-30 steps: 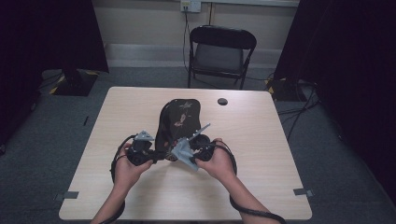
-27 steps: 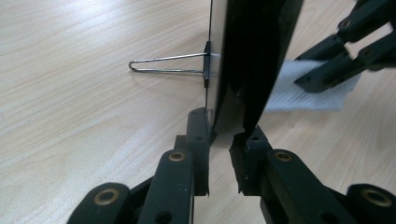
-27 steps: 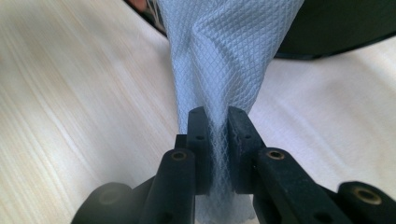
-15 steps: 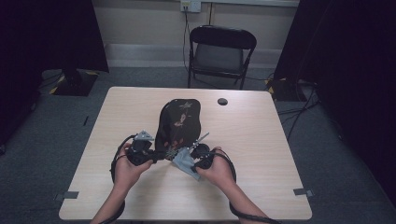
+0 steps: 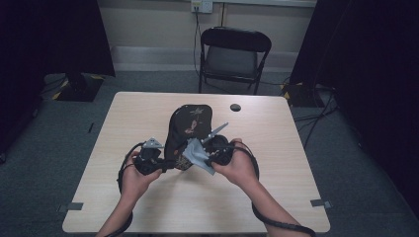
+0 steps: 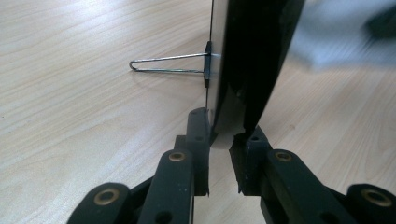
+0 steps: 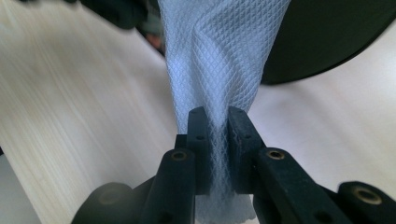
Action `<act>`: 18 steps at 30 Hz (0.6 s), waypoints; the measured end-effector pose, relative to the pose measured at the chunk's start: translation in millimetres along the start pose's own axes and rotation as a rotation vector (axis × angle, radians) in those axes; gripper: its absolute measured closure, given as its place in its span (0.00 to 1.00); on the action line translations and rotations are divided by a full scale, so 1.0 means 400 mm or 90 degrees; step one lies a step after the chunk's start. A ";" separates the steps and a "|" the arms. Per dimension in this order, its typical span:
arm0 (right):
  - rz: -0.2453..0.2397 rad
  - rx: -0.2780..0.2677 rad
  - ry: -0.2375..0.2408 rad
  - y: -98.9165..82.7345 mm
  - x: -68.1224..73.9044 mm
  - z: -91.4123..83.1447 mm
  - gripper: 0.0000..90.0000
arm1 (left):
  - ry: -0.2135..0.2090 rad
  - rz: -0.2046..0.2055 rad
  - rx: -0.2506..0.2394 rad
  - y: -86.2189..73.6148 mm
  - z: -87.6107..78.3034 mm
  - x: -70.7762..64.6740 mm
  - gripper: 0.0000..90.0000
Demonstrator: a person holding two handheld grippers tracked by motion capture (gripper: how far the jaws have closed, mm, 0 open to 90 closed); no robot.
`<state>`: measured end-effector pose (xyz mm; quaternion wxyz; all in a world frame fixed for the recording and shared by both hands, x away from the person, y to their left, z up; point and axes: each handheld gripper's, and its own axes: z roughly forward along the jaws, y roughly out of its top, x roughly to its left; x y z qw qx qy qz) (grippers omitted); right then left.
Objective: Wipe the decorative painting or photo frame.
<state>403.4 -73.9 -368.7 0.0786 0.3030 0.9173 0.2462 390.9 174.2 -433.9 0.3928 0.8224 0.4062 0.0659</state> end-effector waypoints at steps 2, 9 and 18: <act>-0.002 -0.006 -0.006 0.013 -0.001 -0.020 0.91 | 0.001 0.001 0.001 0.000 0.000 -0.001 0.87; -0.019 -0.066 -0.046 0.093 -0.005 -0.153 0.91 | 0.002 0.003 0.000 -0.001 0.000 -0.001 0.87; -0.008 -0.091 -0.057 0.138 -0.002 -0.163 0.91 | 0.000 0.003 0.000 -0.001 0.000 -0.001 0.87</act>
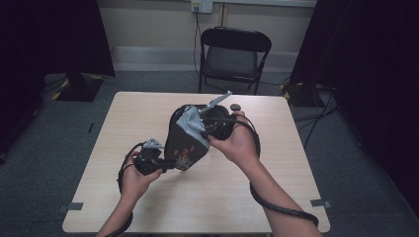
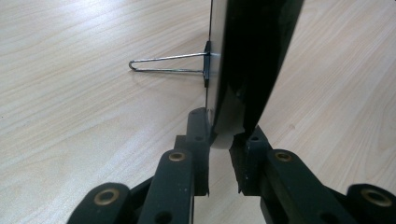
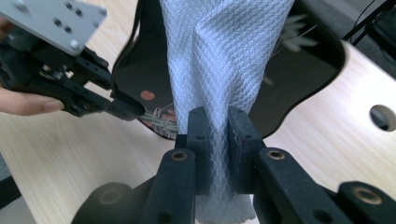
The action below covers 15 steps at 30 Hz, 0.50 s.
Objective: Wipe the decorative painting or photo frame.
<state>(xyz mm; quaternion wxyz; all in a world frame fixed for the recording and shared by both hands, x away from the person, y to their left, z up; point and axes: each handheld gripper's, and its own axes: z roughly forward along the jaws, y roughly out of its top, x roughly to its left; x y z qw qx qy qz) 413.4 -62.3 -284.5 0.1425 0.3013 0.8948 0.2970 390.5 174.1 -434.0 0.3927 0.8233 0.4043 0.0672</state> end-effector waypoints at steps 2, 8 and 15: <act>0.001 0.005 0.002 -0.004 0.002 0.011 0.91 | 0.000 -0.003 -0.001 0.001 0.001 -0.001 0.87; 0.010 0.039 0.011 -0.048 0.008 0.080 0.91 | 0.000 0.002 0.002 0.005 0.000 0.000 0.87; 0.027 0.079 0.031 -0.109 0.016 0.161 0.91 | 0.001 0.006 0.004 0.009 0.000 -0.001 0.87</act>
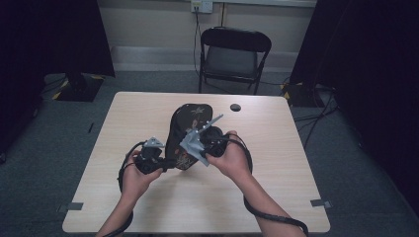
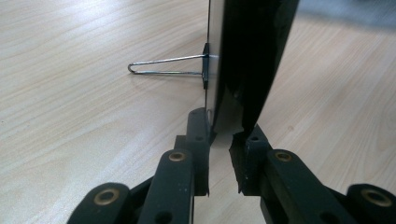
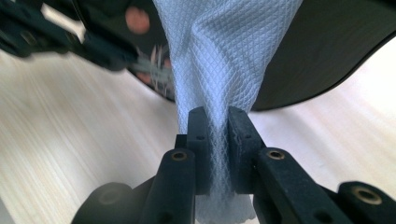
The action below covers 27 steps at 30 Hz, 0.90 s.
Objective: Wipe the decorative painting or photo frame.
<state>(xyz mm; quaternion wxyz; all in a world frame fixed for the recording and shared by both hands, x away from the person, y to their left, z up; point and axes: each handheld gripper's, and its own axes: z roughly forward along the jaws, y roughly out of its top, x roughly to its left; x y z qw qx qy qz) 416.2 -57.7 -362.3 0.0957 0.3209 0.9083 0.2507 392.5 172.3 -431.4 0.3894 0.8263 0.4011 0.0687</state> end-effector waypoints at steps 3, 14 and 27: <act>0.005 0.021 0.011 -0.031 0.002 0.042 0.91 | 0.000 -0.002 0.001 0.001 0.000 0.000 0.87; 0.029 0.077 0.038 -0.123 0.012 0.151 0.91 | -0.001 -0.002 0.005 0.003 0.000 0.000 0.87; 0.038 0.082 0.047 -0.168 0.006 0.165 0.91 | 0.001 -0.003 0.003 -0.002 0.004 -0.003 0.87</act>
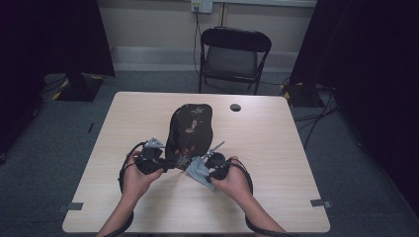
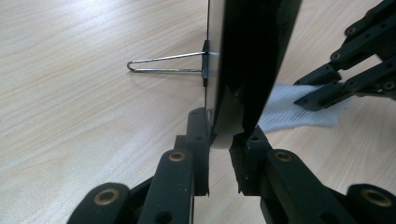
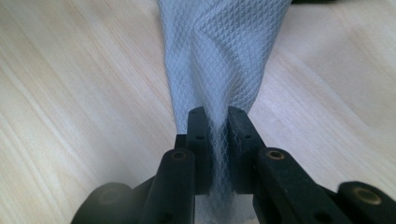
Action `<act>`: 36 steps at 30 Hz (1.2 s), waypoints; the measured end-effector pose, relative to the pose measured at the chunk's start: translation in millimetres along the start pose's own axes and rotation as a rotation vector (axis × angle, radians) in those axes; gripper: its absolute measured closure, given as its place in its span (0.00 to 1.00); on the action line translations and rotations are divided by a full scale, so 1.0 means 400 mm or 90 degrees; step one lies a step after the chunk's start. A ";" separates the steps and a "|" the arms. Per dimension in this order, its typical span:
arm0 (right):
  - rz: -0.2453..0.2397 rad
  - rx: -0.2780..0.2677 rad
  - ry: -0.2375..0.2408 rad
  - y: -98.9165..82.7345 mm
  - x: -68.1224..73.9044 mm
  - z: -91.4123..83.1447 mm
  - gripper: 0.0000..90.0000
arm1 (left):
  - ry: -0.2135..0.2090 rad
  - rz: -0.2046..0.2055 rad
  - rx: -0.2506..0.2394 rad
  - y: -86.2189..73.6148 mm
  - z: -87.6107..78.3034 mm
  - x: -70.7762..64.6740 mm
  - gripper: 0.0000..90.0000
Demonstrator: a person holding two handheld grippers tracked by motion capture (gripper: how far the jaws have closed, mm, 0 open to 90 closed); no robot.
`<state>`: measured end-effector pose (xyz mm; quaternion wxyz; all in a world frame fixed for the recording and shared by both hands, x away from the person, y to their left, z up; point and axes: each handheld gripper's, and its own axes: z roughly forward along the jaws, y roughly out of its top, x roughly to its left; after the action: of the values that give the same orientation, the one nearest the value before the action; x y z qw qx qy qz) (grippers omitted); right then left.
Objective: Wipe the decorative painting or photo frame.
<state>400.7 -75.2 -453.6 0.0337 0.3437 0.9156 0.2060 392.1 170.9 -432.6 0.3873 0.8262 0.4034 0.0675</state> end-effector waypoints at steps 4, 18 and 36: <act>-0.003 -0.017 -0.007 0.006 -0.004 -0.039 0.91 | 0.000 0.002 0.001 0.000 0.000 -0.002 0.87; -0.059 -0.117 -0.064 0.107 0.015 -0.293 0.91 | 0.000 0.006 -0.003 -0.004 0.000 0.000 0.87; -0.083 -0.135 -0.085 0.202 0.070 -0.307 0.91 | -0.001 0.008 -0.003 -0.003 0.000 0.000 0.87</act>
<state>404.0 -45.8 -306.8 0.1442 0.2912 0.9047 0.2756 391.1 171.3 -433.6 0.3892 0.8278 0.3980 0.0704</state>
